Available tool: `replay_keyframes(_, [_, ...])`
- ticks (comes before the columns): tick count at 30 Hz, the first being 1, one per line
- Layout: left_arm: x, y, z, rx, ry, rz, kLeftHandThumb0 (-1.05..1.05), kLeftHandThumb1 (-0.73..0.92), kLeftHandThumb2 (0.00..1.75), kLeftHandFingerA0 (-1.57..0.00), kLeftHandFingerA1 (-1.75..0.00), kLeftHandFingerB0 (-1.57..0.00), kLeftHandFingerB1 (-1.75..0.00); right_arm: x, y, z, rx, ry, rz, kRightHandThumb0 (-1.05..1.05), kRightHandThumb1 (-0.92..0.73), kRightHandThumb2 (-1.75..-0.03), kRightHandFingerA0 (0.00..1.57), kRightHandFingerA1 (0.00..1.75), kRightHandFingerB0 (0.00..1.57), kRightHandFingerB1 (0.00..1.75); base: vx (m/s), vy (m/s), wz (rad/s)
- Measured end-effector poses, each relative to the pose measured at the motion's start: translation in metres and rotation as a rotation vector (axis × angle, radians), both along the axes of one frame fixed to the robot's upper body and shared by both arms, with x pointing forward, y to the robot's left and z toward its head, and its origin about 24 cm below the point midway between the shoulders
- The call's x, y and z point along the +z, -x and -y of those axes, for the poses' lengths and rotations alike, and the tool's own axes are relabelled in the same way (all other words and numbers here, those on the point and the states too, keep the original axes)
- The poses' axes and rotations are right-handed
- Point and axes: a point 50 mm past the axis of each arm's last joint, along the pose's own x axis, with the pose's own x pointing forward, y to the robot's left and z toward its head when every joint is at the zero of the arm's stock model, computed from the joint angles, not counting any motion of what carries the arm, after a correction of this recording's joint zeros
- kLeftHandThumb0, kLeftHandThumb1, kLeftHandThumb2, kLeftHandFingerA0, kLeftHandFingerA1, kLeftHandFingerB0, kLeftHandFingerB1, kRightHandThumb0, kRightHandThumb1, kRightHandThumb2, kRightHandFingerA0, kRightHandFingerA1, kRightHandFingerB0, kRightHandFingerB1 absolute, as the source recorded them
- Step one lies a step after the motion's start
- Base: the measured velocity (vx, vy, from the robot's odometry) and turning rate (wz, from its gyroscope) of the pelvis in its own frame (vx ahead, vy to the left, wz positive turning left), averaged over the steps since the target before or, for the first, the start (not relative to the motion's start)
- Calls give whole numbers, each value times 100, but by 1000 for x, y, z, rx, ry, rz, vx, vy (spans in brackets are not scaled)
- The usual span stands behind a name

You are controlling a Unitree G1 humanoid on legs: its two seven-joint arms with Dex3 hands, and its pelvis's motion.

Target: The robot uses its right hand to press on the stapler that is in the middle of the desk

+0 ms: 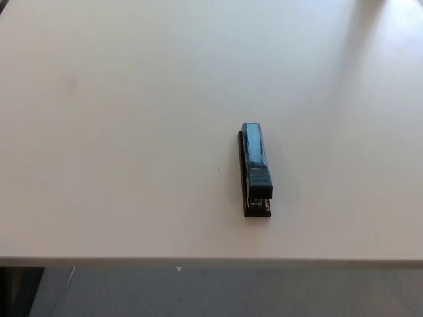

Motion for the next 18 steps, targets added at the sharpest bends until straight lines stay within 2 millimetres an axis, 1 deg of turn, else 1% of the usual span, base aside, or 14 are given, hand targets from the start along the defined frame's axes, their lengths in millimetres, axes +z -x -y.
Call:
replay_keyframes(1, [1,-1,-1,5,3,10,-77,87,67,-23,-33,-23,-29,1,-2,0,-15,6,20,-52,-80,-65,102,50,32,31,0,0,0])
replay_keyframes(3, [2,-3,-2,10,9,25,-78,87,67,-22,-33,-22,-28,3,-4,1,-38,24,51,-51,-79,-68,115,58,29,32,0,0,0])
replay_keyframes(4, [3,-4,-2,12,10,31,-78,87,67,-22,-33,-22,-28,4,-5,2,-47,31,63,-51,-79,-68,115,58,29,32,0,0,0])
replay_keyframes(5, [4,-5,-3,15,12,40,-79,87,67,-22,-33,-21,-28,6,-7,4,-63,44,84,-45,-84,-65,125,69,32,33,0,0,0])
replay_keyframes(6, [4,-6,-3,17,13,46,-77,88,67,-22,-34,-21,-29,7,-8,5,-74,56,101,-42,-84,-65,116,87,31,33,0,0,0])
replay_keyframes(7, [5,-7,-4,18,15,52,-78,88,67,-22,-34,-21,-28,8,-9,6,-82,66,115,-35,-83,-64,58,52,31,32,0,0,0])
replay_keyframes(9, [6,-8,-4,19,20,65,-78,87,67,-22,-33,-21,-28,12,-12,8,-104,91,152,-43,-82,-65,60,45,30,31,0,0,0])
replay_keyframes(10, [7,-9,-5,22,22,72,-77,87,67,-22,-34,-21,-28,14,-14,10,-117,102,172,-45,-67,-91,105,83,24,45,0,0,0])
replay_keyframes(11, [8,-10,-6,26,25,78,-77,87,67,-23,-34,-22,-28,16,-16,11,-128,111,190,-16,-76,-66,135,86,36,37,0,0,0])
replay_keyframes(14, [12,-13,-13,38,26,106,-77,87,67,-21,-34,-20,-28,25,-27,19,-166,146,267,-19,-70,-71,139,81,45,39,0,0,0])
replay_keyframes(15, [14,-14,-16,41,25,120,-77,88,67,-22,-34,-20,-28,29,-30,23,-184,157,295,-18,-68,-72,131,85,59,45,0,0,0])
replay_keyframes(16, [17,-15,-20,46,23,136,-78,87,67,-24,-34,-23,-29,35,-36,29,-211,171,334,-13,-65,-73,128,86,87,60,0,0,0])
replay_keyframes(17, [18,-15,-22,49,23,147,-79,85,67,-25,-34,-22,-28,39,-40,34,-239,172,355,-13,-63,-77,135,92,97,72,0,0,0])
replay_keyframes(18, [19,-15,-22,53,25,155,-79,85,66,-24,-34,-22,-28,42,-43,39,-263,174,368,-14,-63,-80,134,102,97,83,0,0,0])
